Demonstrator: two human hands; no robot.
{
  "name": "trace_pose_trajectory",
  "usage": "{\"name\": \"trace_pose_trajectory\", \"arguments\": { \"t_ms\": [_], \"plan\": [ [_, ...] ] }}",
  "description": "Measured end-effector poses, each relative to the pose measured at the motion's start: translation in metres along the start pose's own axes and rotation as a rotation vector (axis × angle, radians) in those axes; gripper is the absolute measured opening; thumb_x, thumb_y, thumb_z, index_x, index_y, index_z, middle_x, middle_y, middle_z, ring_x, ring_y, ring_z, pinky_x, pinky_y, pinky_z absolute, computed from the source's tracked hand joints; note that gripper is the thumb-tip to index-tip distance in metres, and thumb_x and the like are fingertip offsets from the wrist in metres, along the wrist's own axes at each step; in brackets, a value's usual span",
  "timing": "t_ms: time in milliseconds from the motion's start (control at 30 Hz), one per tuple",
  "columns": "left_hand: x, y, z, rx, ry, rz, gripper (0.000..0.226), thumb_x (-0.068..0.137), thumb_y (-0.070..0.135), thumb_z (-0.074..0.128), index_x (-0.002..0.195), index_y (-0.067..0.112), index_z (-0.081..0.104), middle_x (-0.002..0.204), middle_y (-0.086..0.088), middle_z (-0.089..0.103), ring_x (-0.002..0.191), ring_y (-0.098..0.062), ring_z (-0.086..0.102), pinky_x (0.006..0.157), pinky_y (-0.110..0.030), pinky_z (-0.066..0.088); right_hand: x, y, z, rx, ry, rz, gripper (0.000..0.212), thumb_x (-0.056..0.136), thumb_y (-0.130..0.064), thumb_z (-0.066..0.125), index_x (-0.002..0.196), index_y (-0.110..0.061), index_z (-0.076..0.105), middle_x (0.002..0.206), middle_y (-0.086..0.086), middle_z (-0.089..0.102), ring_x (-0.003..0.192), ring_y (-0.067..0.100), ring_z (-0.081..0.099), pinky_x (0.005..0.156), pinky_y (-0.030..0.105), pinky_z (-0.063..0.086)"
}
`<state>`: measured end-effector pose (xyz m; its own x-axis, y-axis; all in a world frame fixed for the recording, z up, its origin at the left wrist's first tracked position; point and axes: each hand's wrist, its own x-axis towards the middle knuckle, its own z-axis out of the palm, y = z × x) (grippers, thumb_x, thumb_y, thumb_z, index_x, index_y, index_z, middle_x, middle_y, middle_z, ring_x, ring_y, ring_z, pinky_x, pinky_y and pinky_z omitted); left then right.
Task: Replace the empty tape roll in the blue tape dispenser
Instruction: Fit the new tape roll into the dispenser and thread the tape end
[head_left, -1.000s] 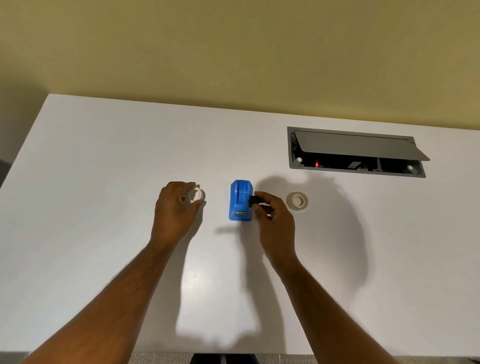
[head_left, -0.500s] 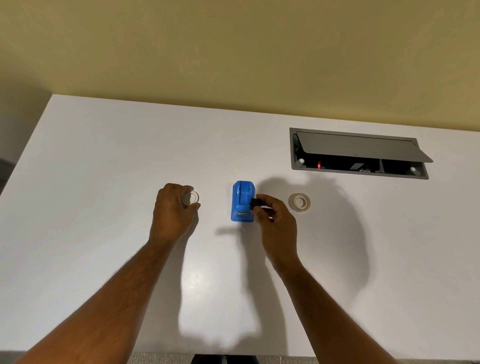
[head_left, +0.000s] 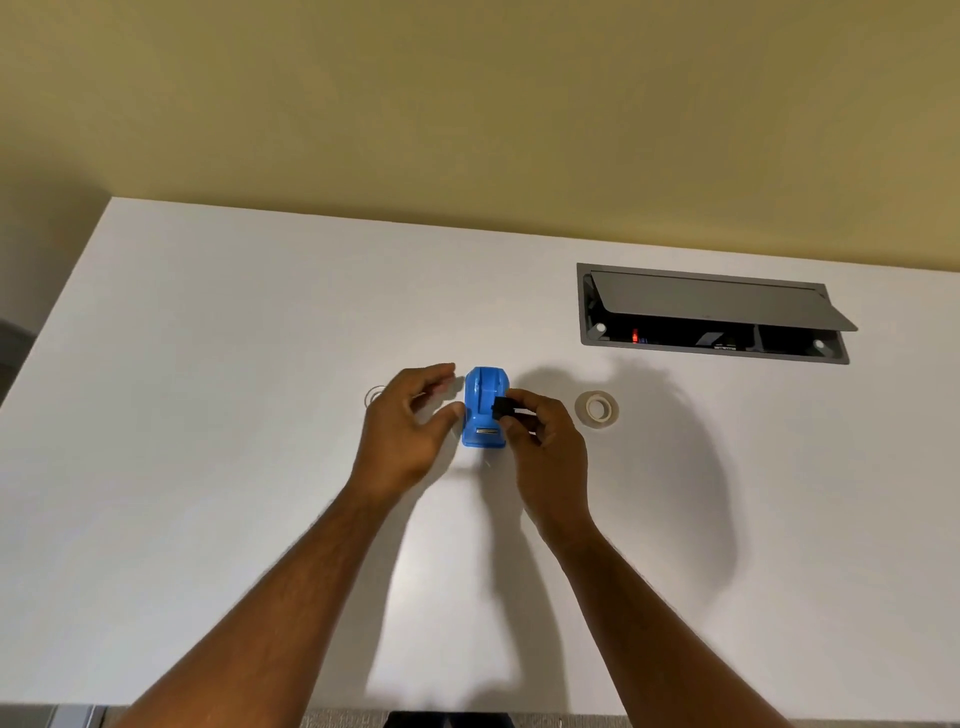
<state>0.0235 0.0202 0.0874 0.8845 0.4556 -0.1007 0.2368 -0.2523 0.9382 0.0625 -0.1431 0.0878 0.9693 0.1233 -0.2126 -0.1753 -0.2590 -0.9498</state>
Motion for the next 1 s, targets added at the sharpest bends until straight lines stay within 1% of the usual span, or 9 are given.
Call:
{"name": "trace_pose_trajectory", "arguments": {
  "t_ms": [100,233,467,567,667,700,833,900,1000],
  "plan": [
    [-0.004,0.004,0.009,-0.038,-0.074,0.038,0.04,0.087,0.012,0.075,0.124,0.025,0.067,0.12,0.008,0.07,0.113,0.002,0.064,0.1,-0.019,0.05,-0.001,-0.002,0.002,-0.019,-0.011,-0.038,0.032,0.093,-0.008,0.063,0.109,-0.035,0.067,0.114,-0.003,0.069,0.102,0.008,0.068,0.087,0.026,0.056],
    [-0.007,0.004,0.017,-0.062,-0.129,0.082,0.039,0.088,0.015,0.075,0.123,0.029,0.067,0.119,0.011,0.069,0.114,-0.001,0.065,0.1,-0.021,0.051,-0.001,-0.003,0.002,-0.059,-0.02,-0.076,0.039,0.094,-0.01,0.063,0.103,-0.048,0.063,0.113,-0.007,0.068,0.102,0.007,0.066,0.089,0.026,0.055],
    [-0.01,0.007,0.022,-0.032,-0.143,0.115,0.044,0.09,0.013,0.069,0.111,0.051,0.067,0.106,0.015,0.072,0.102,-0.005,0.069,0.088,-0.015,0.053,0.0,0.0,0.0,-0.136,-0.036,-0.099,0.024,0.096,-0.014,0.062,0.113,-0.031,0.067,0.11,-0.008,0.067,0.1,0.007,0.065,0.09,0.026,0.055],
    [-0.009,0.004,0.025,-0.021,-0.137,0.114,0.038,0.09,0.013,0.069,0.114,0.043,0.069,0.107,0.011,0.072,0.1,-0.004,0.069,0.087,-0.015,0.053,0.002,0.003,-0.004,-0.149,-0.061,-0.094,0.026,0.095,-0.016,0.063,0.118,-0.027,0.066,0.113,-0.007,0.067,0.101,0.006,0.066,0.088,0.024,0.055],
    [-0.007,0.001,0.026,-0.016,-0.111,0.074,0.033,0.091,0.011,0.07,0.116,0.032,0.07,0.107,0.01,0.072,0.098,-0.002,0.068,0.086,-0.014,0.053,0.006,0.01,-0.012,-0.251,-0.046,-0.083,0.038,0.093,-0.017,0.068,0.129,-0.027,0.059,0.121,-0.008,0.062,0.101,0.003,0.062,0.086,0.015,0.049],
    [-0.007,0.001,0.025,-0.023,-0.102,0.059,0.032,0.091,0.011,0.07,0.116,0.031,0.07,0.106,0.009,0.072,0.097,-0.001,0.068,0.086,-0.014,0.053,0.008,0.014,-0.017,-0.317,0.001,-0.086,0.042,0.091,-0.019,0.069,0.131,-0.026,0.057,0.122,-0.009,0.06,0.103,0.003,0.059,0.088,0.015,0.048],
    [-0.005,0.0,0.024,-0.056,-0.089,0.02,0.031,0.09,0.01,0.071,0.114,0.031,0.07,0.105,0.011,0.072,0.095,0.001,0.068,0.084,-0.011,0.051,0.021,0.028,-0.041,-0.497,0.25,-0.02,0.044,0.087,-0.015,0.072,0.129,-0.019,0.057,0.128,0.002,0.056,0.117,0.021,0.055,0.099,0.035,0.049],
    [-0.005,0.0,0.024,-0.058,-0.088,0.009,0.03,0.09,0.01,0.071,0.115,0.027,0.071,0.106,0.011,0.072,0.095,0.001,0.068,0.084,-0.011,0.051,0.029,0.033,-0.052,-0.541,0.299,0.054,0.043,0.086,-0.014,0.071,0.126,-0.018,0.057,0.129,0.006,0.054,0.12,0.026,0.051,0.097,0.031,0.044],
    [-0.004,0.0,0.023,-0.062,-0.087,-0.006,0.029,0.09,0.008,0.071,0.117,0.021,0.072,0.106,0.01,0.073,0.094,0.0,0.068,0.085,-0.012,0.051,0.038,0.038,-0.065,-0.601,0.305,0.093,0.049,0.086,-0.011,0.068,0.132,-0.015,0.054,0.134,0.011,0.049,0.124,0.033,0.045,0.098,0.036,0.04]
  ]
}}
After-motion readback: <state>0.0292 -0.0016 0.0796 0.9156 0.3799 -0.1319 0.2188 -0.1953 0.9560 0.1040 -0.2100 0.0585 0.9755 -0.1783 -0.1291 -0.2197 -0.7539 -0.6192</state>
